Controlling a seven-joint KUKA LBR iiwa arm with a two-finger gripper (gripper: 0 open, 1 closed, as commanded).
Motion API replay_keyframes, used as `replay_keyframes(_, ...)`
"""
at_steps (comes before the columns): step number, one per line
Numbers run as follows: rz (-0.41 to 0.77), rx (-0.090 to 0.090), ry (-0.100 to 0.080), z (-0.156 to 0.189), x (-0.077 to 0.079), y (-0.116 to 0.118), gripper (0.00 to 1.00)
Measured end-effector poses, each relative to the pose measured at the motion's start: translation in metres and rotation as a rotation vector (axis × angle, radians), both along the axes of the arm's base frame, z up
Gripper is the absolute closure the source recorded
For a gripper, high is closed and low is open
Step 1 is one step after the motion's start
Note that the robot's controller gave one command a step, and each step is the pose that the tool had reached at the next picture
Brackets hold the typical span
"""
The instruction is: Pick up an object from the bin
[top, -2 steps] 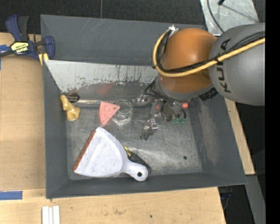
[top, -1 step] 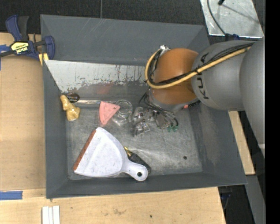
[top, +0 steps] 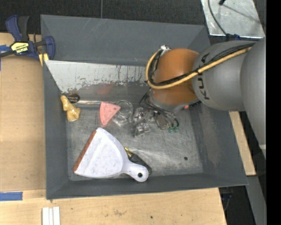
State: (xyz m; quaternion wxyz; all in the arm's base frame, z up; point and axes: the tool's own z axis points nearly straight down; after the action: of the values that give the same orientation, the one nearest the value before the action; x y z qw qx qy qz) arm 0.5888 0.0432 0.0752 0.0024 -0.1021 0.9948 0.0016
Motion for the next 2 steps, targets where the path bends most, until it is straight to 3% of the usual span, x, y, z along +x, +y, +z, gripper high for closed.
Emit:
replay_keyframes(1,0.113,0.004,0.002,0.0574,0.0211,0.1129,0.0)
replay_keyframes(2,0.104,-0.003,0.001,0.0565,0.0226,0.1061,0.0)
